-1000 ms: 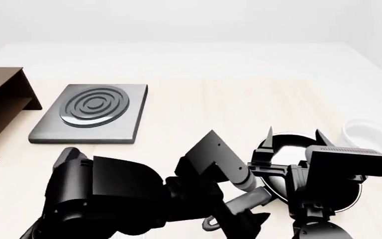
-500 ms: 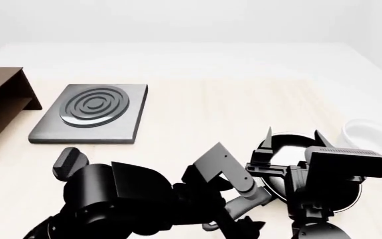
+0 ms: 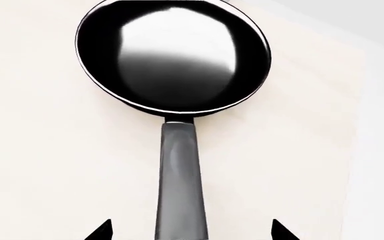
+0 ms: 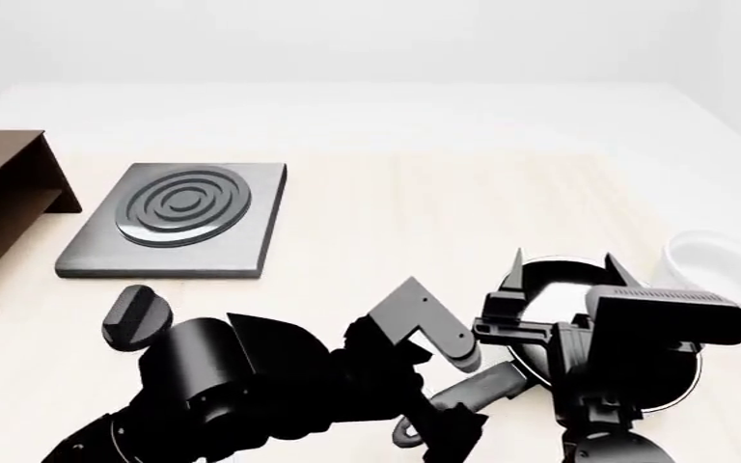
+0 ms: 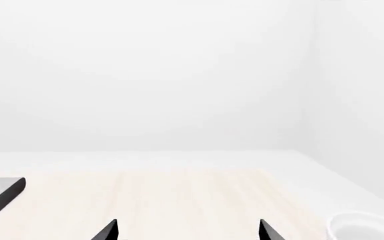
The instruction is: Put the frying pan on top of the cabinet.
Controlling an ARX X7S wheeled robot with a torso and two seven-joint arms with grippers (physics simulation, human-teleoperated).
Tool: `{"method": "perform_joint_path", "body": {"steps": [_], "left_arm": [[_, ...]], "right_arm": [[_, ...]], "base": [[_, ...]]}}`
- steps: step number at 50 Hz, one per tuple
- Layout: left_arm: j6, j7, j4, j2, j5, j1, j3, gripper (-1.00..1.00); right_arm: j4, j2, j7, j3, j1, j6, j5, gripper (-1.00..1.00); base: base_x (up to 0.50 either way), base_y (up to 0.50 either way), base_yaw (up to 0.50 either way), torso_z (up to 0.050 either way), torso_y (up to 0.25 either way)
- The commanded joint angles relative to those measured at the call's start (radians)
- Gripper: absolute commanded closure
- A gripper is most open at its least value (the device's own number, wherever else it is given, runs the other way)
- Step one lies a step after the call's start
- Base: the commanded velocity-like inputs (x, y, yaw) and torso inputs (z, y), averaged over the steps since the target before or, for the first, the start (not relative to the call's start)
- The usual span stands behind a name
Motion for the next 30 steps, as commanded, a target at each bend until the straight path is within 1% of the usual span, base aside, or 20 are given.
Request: {"method": "perform_joint_path", "body": {"steps": [1, 14, 16, 23, 30], "left_arm": [[0.05, 0.037, -0.079, 0.003, 0.048, -0.018, 0.044, -1.0], [0.119, 0.109, -0.231, 0.036, 0.123, -0.041, 0.122, -1.0], [0.126, 0.117, -0.28, 0.049, 0.142, -0.053, 0.138, -1.0], [0.119, 0.134, -0.317, 0.067, 0.145, -0.065, 0.161, -1.0], [0.109, 0.177, -0.328, 0.078, 0.115, -0.078, 0.165, -1.0]], "right_arm": [[-0.001, 0.004, 0.004, -0.011, 0.012, 0.006, 0.005, -1.0], [-0.002, 0.004, 0.01, -0.021, 0.006, 0.0, 0.013, -1.0], [0.002, 0.003, 0.01, -0.025, 0.007, -0.002, 0.014, -1.0], [0.001, 0.005, 0.013, -0.036, 0.004, -0.006, 0.014, -1.0], [-0.001, 0.008, 0.015, -0.04, 0.001, -0.008, 0.017, -1.0]], "base": [[0.0, 0.0, 0.0, 0.0, 0.0], [0.0, 0.0, 0.0, 0.0, 0.0], [0.0, 0.0, 0.0, 0.0, 0.0], [0.0, 0.0, 0.0, 0.0, 0.0], [0.0, 0.0, 0.0, 0.0, 0.0]]}}
